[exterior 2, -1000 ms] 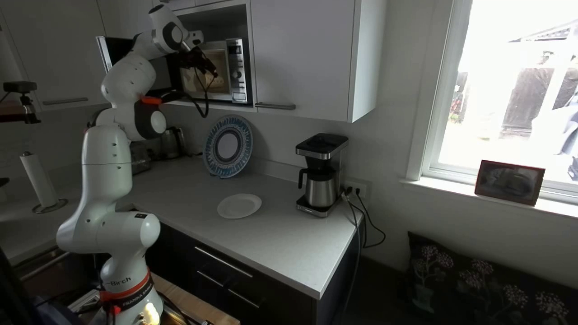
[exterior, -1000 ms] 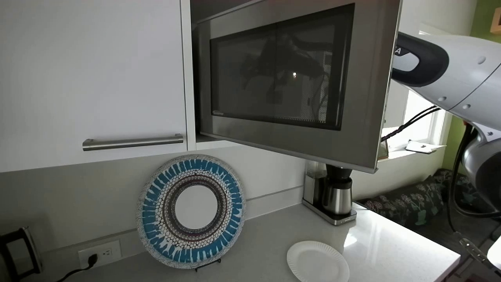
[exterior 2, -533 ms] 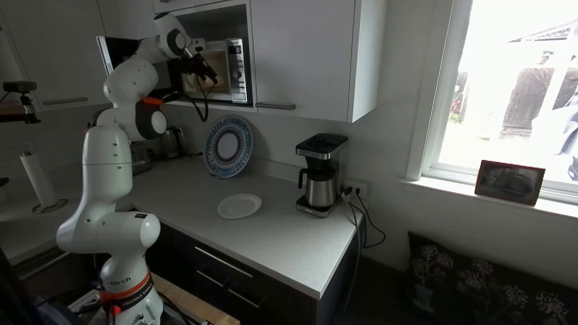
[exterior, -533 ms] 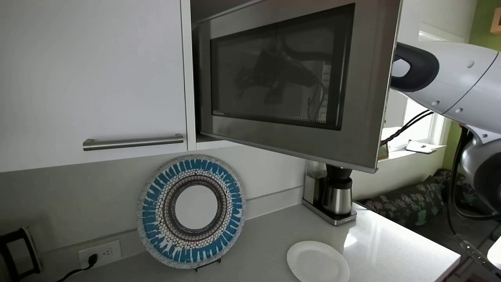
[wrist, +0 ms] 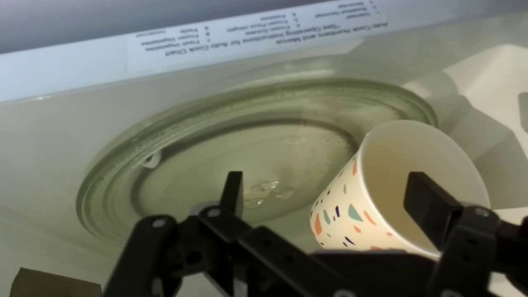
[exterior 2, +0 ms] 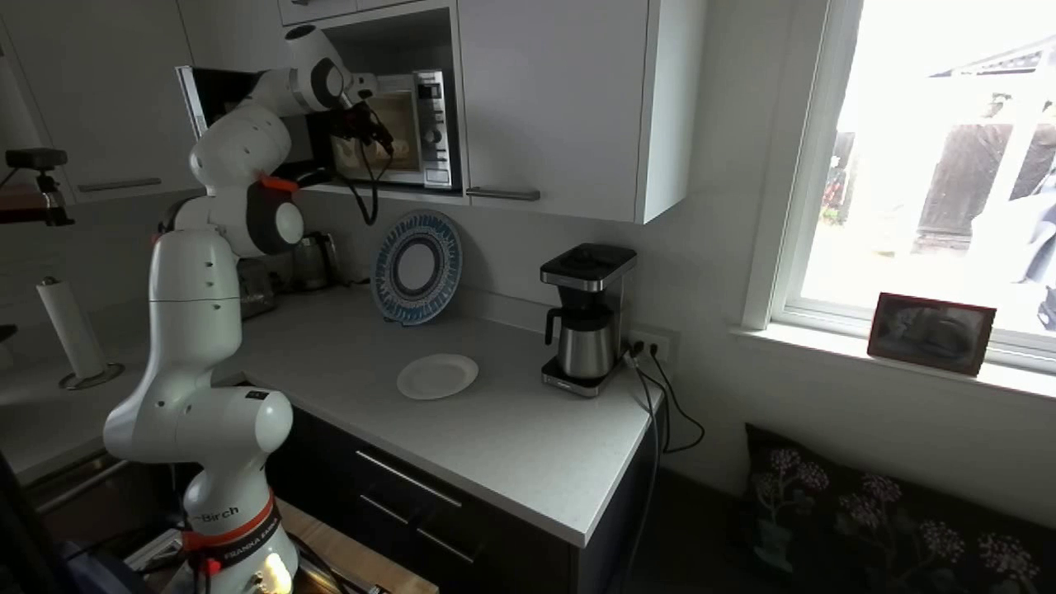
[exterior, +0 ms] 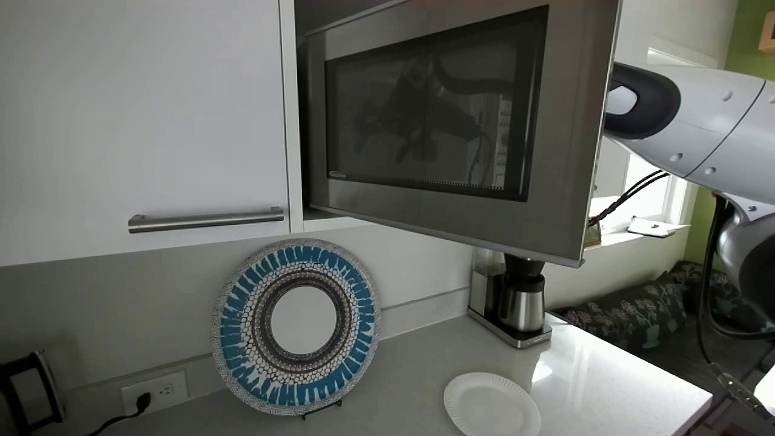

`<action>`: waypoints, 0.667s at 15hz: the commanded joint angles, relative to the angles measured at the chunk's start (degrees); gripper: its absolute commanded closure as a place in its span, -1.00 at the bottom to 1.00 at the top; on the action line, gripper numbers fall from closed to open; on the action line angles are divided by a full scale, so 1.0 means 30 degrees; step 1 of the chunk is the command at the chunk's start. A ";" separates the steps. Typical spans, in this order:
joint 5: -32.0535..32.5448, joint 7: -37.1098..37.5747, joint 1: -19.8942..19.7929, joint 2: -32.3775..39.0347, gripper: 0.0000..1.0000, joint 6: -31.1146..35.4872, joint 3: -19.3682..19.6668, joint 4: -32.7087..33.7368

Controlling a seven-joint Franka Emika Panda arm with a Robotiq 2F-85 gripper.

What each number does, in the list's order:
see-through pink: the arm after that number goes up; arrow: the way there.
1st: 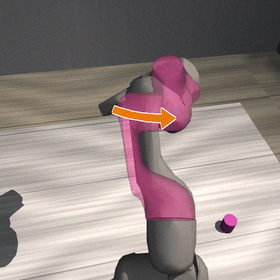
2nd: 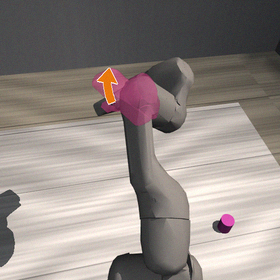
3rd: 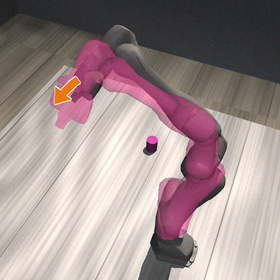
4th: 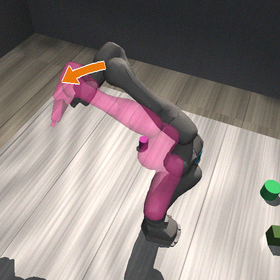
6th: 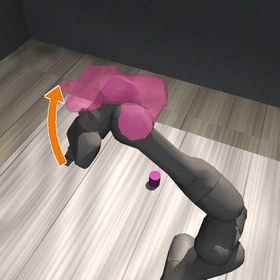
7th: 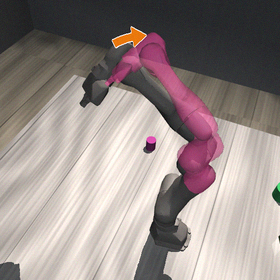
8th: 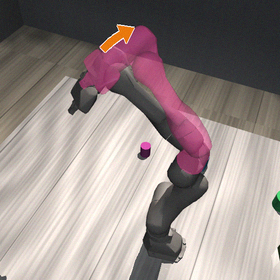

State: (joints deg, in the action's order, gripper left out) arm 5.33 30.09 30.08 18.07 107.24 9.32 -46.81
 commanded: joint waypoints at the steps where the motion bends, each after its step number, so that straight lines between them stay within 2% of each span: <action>1: 0.0287 -0.0508 -0.0024 -0.0618 -1.00 0.0712 0.0049 -0.1567; 4: 0.1371 -0.0394 0.0170 -0.0753 -0.84 0.0944 0.0228 -0.2112; 5: 0.1905 -0.0313 0.0236 -0.0788 -0.71 0.1060 0.0288 -0.2269; 6: 0.2418 -0.0242 0.0294 -0.0866 -0.71 0.1223 0.0321 -0.2483; 8: 0.3044 -0.0192 0.0313 -0.1017 -0.19 0.1402 0.0286 -0.2872; 10: 0.3537 -0.0089 0.0317 -0.1206 0.15 0.1653 0.0257 -0.3296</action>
State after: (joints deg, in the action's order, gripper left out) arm 13.79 29.87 30.81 16.09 109.85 9.50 -51.97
